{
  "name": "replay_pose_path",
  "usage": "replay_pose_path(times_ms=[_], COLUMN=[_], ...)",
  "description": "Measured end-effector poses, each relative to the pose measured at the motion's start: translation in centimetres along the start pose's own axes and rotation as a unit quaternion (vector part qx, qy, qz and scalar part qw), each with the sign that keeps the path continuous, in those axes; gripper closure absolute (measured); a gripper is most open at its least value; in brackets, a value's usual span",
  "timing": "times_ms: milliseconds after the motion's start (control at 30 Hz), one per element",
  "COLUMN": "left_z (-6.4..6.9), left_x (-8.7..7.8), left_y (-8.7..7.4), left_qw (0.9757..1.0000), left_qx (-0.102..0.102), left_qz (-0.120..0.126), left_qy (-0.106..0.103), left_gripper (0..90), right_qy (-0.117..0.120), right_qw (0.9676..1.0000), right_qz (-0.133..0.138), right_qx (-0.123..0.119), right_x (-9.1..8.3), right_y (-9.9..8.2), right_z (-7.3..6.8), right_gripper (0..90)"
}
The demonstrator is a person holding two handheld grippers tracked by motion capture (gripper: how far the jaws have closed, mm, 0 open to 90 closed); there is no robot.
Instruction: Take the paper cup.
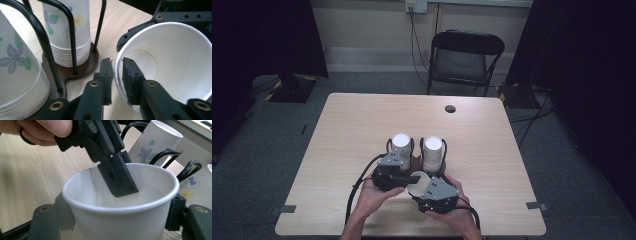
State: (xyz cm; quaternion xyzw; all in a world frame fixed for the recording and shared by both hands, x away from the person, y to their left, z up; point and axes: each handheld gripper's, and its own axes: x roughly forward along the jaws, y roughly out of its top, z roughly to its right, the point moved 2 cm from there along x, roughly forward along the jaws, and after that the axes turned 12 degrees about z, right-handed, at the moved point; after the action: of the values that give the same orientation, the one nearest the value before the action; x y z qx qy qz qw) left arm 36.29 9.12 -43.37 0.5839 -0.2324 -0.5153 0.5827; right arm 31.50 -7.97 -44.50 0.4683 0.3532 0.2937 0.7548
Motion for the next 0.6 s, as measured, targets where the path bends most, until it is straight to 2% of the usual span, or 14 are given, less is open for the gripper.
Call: replay_pose_path(times_ms=[200, 367, 600], left_z=[0.00, 0.13, 0.31], left_x=[-0.22, -0.29, -0.95], left_y=[0.03, -0.19, -0.29], left_qw=[0.9998, 0.9992, 0.9972], left_qx=[0.009, -0.001, 0.001], left_qz=[0.016, 0.041, 0.074], left_qy=[-0.001, -0.002, -0.003], left_gripper=[75.6, 74.7, 67.0], right_qy=[-0.005, -0.004, -0.016], right_qw=[0.9997, 0.9990, 0.9982], right_qz=[0.006, 0.006, 0.009], right_qx=[0.023, 0.044, 0.057], right_x=[-0.03, -0.18, -0.51], right_y=[0.04, -0.03, -0.33], right_z=[0.51, 0.66, 0.96], right_gripper=[29.7, 29.7, 29.8])
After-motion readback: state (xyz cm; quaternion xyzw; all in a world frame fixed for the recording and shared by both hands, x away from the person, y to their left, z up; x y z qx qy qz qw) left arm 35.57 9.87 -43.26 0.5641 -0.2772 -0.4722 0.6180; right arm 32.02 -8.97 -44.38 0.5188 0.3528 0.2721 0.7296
